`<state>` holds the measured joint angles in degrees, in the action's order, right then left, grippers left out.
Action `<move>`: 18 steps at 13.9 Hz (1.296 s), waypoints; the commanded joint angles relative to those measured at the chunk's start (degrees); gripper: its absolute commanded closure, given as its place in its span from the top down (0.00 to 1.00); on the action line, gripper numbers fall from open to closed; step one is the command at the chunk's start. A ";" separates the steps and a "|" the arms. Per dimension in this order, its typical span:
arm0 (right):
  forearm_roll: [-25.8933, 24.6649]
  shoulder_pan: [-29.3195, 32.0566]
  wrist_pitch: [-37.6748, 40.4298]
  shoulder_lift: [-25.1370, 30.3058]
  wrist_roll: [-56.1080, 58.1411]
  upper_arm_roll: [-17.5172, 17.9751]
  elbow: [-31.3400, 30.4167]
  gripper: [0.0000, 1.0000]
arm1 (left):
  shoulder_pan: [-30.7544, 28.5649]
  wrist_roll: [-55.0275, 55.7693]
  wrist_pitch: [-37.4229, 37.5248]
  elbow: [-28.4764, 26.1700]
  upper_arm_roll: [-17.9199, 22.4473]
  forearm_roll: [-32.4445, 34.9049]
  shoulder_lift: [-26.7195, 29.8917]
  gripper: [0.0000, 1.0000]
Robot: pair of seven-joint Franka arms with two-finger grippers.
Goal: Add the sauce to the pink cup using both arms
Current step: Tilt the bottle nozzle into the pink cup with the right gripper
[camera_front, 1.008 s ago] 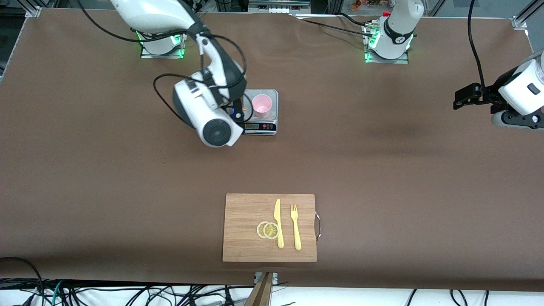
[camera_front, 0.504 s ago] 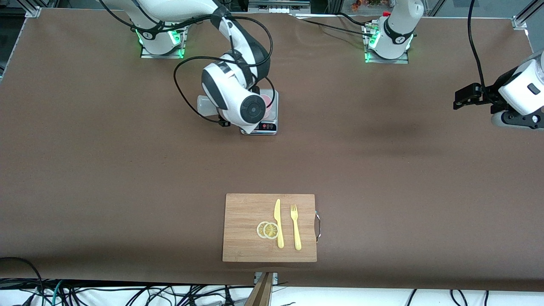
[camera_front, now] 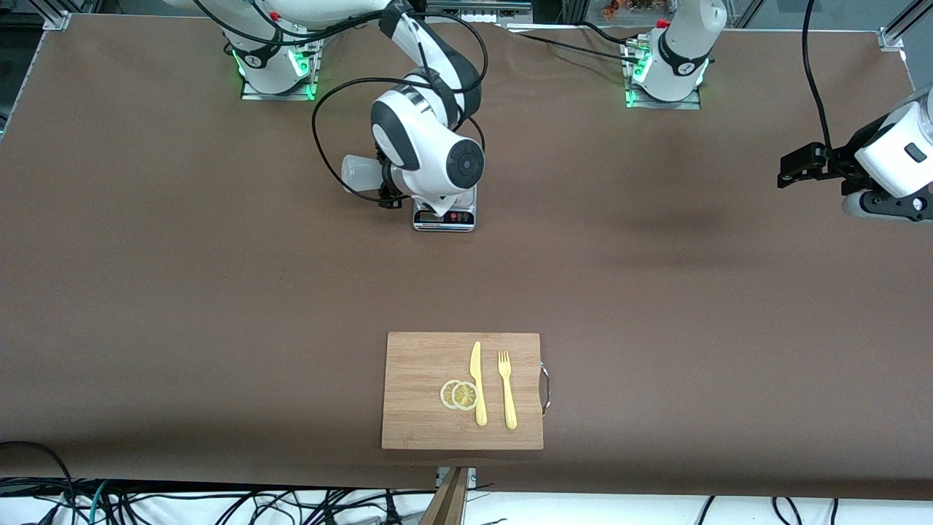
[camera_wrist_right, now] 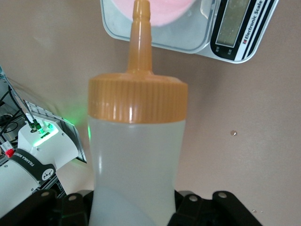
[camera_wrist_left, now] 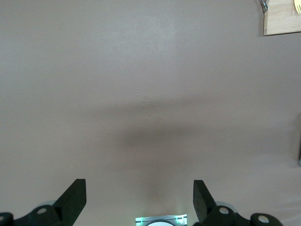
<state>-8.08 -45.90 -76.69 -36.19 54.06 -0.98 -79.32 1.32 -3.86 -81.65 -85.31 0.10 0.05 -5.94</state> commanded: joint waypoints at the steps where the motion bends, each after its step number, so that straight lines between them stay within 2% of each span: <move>1: -1.06 -0.94 1.37 -0.54 -0.62 -0.61 2.49 0.00 | -0.53 -1.50 0.80 1.82 -0.28 0.66 -0.92 1.00; 6: -1.06 -1.03 1.46 -1.07 -0.62 -0.61 3.03 0.00 | -0.53 -1.58 0.80 1.82 -0.28 0.66 -0.92 1.00; 9: -0.10 1.06 0.94 -0.98 1.22 -0.69 3.03 0.00 | -0.53 -1.58 0.80 1.82 -0.28 0.66 -0.92 1.00; 14: 6.66 5.81 -1.35 -0.63 3.15 -0.43 3.03 0.00 | -0.53 -1.58 0.80 1.82 -0.28 0.66 -0.92 1.00; 18: 13.77 12.04 -2.84 -0.28 11.57 -0.87 3.03 0.00 | -0.53 -1.58 0.80 1.82 -0.28 0.66 -0.92 1.00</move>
<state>2.29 -37.26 -79.79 -36.59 61.39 -1.99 -77.75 1.32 -3.87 -81.66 -85.31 0.10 0.05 -5.94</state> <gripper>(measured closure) 0.727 0.000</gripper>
